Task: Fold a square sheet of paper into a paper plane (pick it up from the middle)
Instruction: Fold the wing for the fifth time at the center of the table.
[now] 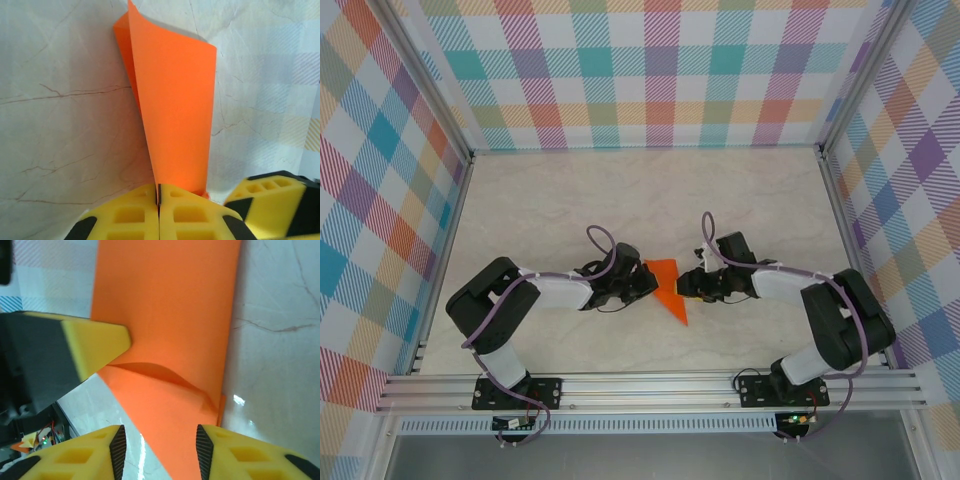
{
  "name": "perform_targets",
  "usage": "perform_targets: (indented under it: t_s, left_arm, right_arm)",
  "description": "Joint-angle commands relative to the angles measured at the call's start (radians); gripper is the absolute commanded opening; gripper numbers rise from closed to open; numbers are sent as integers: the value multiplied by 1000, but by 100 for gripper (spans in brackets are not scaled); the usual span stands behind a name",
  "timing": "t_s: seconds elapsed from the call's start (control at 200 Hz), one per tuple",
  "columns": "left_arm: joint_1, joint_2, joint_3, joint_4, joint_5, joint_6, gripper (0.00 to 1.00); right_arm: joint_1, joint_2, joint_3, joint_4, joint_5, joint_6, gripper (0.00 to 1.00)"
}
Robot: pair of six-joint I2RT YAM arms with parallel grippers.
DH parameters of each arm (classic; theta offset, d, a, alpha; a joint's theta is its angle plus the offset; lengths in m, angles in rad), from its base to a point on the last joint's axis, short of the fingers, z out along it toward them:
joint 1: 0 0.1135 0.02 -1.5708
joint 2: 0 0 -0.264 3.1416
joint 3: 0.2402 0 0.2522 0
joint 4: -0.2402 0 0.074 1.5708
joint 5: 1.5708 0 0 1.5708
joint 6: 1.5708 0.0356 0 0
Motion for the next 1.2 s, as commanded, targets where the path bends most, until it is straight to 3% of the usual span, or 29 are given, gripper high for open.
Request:
perform_targets:
  t_s: [0.0,0.135,0.255,0.47,0.625,0.835,1.195]
  left_arm:
    - [-9,-27,41,-59,-13,19,2]
    - [-9,-30,65,-98,-12,27,2]
    - [-9,-27,87,-126,-8,35,2]
    - [-9,-20,112,-156,5,47,2]
    - [-9,-26,110,-165,4,49,2]
    - [-8,-25,112,-163,1,46,2]
    - [-6,-16,118,-160,4,45,3]
  right_arm:
    - [5,-105,-49,-8,66,-35,46]
    - [73,-251,-131,43,253,-75,48]
    - [209,-337,-208,123,418,-166,49]
    - [397,-286,-205,152,661,-289,48]
    - [487,-270,-239,282,761,-423,50]
    - [545,-198,-215,359,808,-570,50]
    - [606,-27,-171,464,999,-662,49]
